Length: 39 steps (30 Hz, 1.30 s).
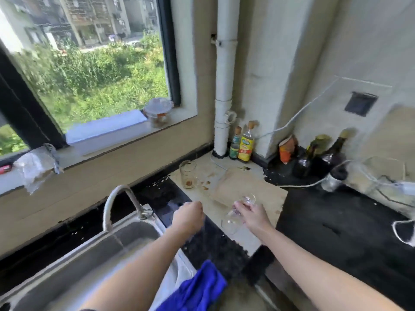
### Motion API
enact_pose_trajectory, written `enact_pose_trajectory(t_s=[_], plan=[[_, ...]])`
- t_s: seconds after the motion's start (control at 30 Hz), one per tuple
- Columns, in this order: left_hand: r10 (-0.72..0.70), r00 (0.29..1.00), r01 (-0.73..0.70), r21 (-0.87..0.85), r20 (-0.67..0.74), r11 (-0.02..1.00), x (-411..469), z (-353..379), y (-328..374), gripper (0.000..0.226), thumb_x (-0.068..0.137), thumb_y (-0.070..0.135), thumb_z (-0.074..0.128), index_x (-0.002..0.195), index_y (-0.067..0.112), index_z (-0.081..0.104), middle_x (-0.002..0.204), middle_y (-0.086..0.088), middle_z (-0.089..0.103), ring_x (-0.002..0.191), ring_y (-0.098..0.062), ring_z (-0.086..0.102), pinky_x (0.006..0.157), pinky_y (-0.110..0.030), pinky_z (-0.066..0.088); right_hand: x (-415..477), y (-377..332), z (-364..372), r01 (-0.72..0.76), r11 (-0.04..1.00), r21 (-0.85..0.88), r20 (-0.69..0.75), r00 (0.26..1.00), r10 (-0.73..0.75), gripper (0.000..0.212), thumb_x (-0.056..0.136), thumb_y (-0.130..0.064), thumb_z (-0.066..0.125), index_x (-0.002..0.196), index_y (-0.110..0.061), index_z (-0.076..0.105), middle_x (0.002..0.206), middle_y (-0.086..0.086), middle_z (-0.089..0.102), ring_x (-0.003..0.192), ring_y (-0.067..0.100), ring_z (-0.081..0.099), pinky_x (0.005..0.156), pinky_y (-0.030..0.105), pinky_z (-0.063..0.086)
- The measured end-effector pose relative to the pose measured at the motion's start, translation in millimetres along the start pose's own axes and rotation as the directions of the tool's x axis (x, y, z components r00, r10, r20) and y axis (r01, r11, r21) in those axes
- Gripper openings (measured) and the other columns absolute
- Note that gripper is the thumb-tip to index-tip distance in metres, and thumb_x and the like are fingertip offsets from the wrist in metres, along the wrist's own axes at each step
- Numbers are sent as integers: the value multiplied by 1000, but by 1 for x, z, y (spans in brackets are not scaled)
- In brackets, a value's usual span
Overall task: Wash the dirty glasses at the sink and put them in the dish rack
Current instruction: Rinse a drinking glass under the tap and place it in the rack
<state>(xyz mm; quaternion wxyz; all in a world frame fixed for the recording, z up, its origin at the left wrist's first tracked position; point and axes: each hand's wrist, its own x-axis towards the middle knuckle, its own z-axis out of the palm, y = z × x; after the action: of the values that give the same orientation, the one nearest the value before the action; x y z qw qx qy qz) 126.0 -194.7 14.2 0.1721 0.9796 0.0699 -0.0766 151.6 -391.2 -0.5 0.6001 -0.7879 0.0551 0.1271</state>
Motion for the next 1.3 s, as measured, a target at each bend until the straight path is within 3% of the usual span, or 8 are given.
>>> enact_pose_trajectory(t_s=[0.17, 0.3, 0.4, 0.53, 0.83, 1.03, 1.13, 1.3], plan=[[236, 972, -235, 59, 6, 970, -11, 43, 148, 24, 94, 22, 41, 106, 14, 61, 100, -8, 66, 87, -30, 62, 65, -30, 44, -54, 40, -152, 50, 999, 22, -262, 964, -42, 23, 92, -22, 65, 87, 1, 70, 76, 5, 68, 76, 19, 62, 75, 37, 48], [388, 921, -387, 43, -19, 921, -46, 81, 273, 24, 94, 23, 41, 101, 14, 62, 105, -11, 65, 99, -35, 61, 77, -35, 47, -112, 79, -269, 14, 999, 30, -430, 903, 1, 13, 93, -20, 64, 96, -8, 70, 83, 6, 70, 80, 17, 64, 75, 28, 45], [547, 837, -547, 62, 20, 835, -74, 112, 357, 21, 93, 22, 42, 96, 12, 60, 103, -10, 62, 98, -34, 60, 75, -35, 45, -158, 112, -345, -17, 999, 29, -557, 830, 31, 8, 93, -18, 64, 86, -20, 68, 89, 9, 72, 86, 22, 67, 83, 35, 49], [690, 719, -695, 46, 83, 718, -106, 150, 457, 22, 93, 22, 43, 100, 12, 61, 103, -7, 61, 95, -31, 59, 72, -33, 41, -212, 157, -429, -110, 992, 57, -691, 713, 119, 23, 92, -25, 65, 81, -5, 66, 88, 15, 74, 88, 28, 69, 88, 47, 50], [879, 428, -889, -76, 213, 451, -156, 234, 642, 17, 94, 22, 43, 86, 12, 53, 95, -8, 61, 87, -31, 59, 66, -32, 39, -290, 244, -575, -302, 944, 131, -850, 457, 264, 26, 95, -34, 57, 83, -13, 68, 78, 0, 67, 77, 16, 65, 60, 24, 44], [936, 265, -938, -163, 232, 306, -173, 272, 762, 21, 94, 23, 44, 101, 13, 60, 101, -7, 60, 91, -28, 60, 75, -37, 48, -320, 295, -676, -275, 897, 347, -853, 305, 424, 21, 95, -29, 54, 94, -11, 65, 77, 11, 64, 74, 31, 65, 66, 39, 48], [949, 240, -935, -213, 204, 282, -185, 287, 814, 21, 96, 25, 44, 103, 12, 58, 100, -5, 59, 91, -26, 60, 75, -36, 48, -336, 316, -721, -189, 830, 524, -798, 231, 556, 23, 95, -15, 53, 104, 5, 59, 81, 30, 50, 72, 40, 57, 56, 33, 38], [933, 337, -880, -309, 129, 361, -200, 309, 890, 37, 99, 42, 38, 115, 12, 53, 94, -4, 64, 86, -23, 61, 68, -34, 47, -351, 346, -789, -220, 837, 501, -829, 157, 537, 28, 99, -26, 50, 97, -2, 64, 81, 11, 60, 82, 36, 64, 72, 47, 51]])
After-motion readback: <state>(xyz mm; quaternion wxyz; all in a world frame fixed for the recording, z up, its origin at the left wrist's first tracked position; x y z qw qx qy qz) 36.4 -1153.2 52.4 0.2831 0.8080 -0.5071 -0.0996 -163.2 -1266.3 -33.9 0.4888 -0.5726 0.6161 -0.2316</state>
